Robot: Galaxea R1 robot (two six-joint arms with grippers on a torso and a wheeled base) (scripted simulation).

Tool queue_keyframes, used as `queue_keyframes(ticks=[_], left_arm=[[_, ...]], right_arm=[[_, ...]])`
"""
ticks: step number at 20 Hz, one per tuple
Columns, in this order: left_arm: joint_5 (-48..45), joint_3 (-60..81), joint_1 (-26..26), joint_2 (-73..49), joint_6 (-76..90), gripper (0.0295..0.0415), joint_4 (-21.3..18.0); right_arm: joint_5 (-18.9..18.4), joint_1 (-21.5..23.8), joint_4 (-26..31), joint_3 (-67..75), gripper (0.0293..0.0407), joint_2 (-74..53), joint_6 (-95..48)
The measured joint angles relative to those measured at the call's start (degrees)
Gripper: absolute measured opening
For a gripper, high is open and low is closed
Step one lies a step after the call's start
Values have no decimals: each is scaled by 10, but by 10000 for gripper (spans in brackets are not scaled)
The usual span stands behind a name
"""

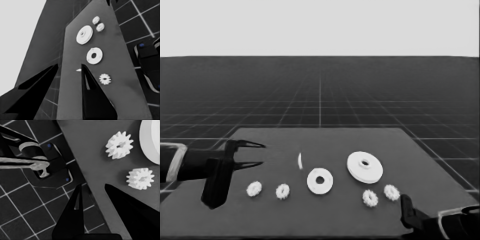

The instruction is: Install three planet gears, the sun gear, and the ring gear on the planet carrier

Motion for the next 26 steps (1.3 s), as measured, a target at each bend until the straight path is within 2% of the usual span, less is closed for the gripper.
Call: queue_keyframes(ticks=[1, 2, 3, 4, 5, 6, 7, 8, 9, 11, 13, 14, 15, 17, 24, 26], left_arm=[[28, 41, 40, -2, -1, 295, -42], [17, 25, 26, -1, -1, 297, -25], [10, 14, 16, -1, -1, 314, -15], [6, 9, 11, -1, 0, 347, -9], [254, 31, 129, 120, -279, 376, 270], [526, -18, 189, 282, -565, 395, 299], [563, -119, 199, 367, -809, 403, 171], [549, -209, 202, 395, -920, 397, 76], [528, -273, 205, 407, -968, 391, 19], [505, -344, 209, 420, -998, 386, -36], [497, -373, 210, 426, -1004, 385, -55], [496, -379, 210, 427, -1004, 385, -60], [483, -405, 263, 434, -992, 385, -7], [465, -443, 317, 445, -973, 385, 37], [451, -468, 339, 453, -961, 385, 57], [451, -469, 340, 453, -961, 314, 57]], right_arm=[[13, -31, 43, 30, 293, 8, -2], [8, -19, 26, 17, 308, 5, -1], [4, -13, 15, 9, 337, 3, -1], [3, -9, 9, 4, 368, 1, 0], [1, -6, 5, 2, 380, 1, 0], [1, -5, 3, 0, 383, 0, 0], [0, -4, 2, 0, 384, 0, 0], [0, -4, 1, -1, 384, 0, 0], [0, -4, 1, -1, 385, 0, 0], [0, -3, 0, -1, 385, 0, 0], [0, -3, 0, -2, 385, 0, 0], [0, -3, 0, -2, 385, 0, 0], [0, -3, 0, -2, 385, 0, 0], [0, -3, 0, -2, 385, 0, 0], [0, -3, 0, -2, 385, 0, 0], [0, -3, 0, -2, 385, 0, 0]])
